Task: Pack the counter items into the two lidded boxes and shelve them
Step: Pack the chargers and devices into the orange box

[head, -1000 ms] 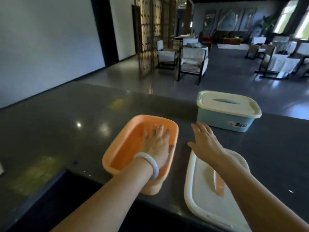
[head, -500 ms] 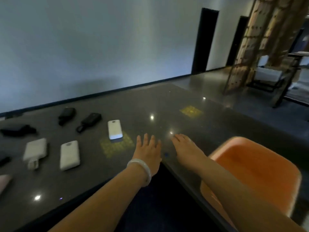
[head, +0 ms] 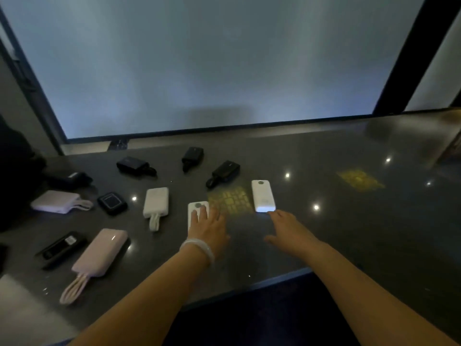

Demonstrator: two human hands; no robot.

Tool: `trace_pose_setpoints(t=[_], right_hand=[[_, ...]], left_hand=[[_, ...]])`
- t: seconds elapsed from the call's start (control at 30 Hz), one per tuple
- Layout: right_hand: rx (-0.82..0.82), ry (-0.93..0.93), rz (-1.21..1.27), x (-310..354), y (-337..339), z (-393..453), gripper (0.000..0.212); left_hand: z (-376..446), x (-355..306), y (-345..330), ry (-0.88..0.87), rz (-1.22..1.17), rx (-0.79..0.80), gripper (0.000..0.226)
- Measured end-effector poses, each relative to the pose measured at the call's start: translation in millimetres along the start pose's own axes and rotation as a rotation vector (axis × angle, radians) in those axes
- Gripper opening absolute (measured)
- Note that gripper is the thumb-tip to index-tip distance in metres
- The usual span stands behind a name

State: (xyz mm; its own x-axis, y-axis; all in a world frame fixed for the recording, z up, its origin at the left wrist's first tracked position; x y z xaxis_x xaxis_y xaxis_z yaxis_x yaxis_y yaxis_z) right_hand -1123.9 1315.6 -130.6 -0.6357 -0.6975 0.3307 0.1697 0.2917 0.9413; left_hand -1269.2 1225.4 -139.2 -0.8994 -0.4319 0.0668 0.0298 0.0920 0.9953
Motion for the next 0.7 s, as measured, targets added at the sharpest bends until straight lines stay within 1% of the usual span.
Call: trace_pose_setpoints(t=[0.1,0.17,0.33,0.43,0.53,0.57,0.63,0.7], right_hand=[[0.017,-0.015,0.069,5,-22,21,0.072],[0.029,-0.038,0.094,1,-36,39,0.071],[-0.018,-0.085,0.087,-17,-35,87,0.073],[-0.030,-0.139,0.051,-35,-28,117,0.081],[-0.057,-0.221,-0.008,-57,-24,144,0.091],[-0.069,-0.259,-0.009,-65,-23,153,0.095],[-0.080,-0.355,0.018,-82,-23,167,0.103],[-0.045,-0.455,0.056,-97,-29,178,0.110]], left_hand=[[15,29,-27,0.102,-0.094,0.070,0.075],[26,45,-42,0.183,-0.183,0.096,0.075],[51,75,-60,0.397,-0.317,0.130,0.083],[67,88,-73,0.526,-0.410,0.208,0.093],[80,93,-82,0.648,-0.472,0.250,0.107],[85,93,-84,0.680,-0.478,0.257,0.108],[95,90,-83,0.711,-0.448,0.254,0.102],[106,85,-79,0.703,-0.394,0.224,0.091]])
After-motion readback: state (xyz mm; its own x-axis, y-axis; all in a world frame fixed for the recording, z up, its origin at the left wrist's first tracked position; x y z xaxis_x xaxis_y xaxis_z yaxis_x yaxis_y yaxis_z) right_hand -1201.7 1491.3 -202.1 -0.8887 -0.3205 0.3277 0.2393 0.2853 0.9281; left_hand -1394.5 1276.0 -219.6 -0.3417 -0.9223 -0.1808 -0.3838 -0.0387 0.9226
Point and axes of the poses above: each hand's wrist, its own z-axis towards the middle knuckle, its own y-axis out of the back of the hand, x = y × z, the point moved 10 cm from there along z, towards the middle knuckle, and after that the axes turned 7 degrees about y, right-handed, at the moved point
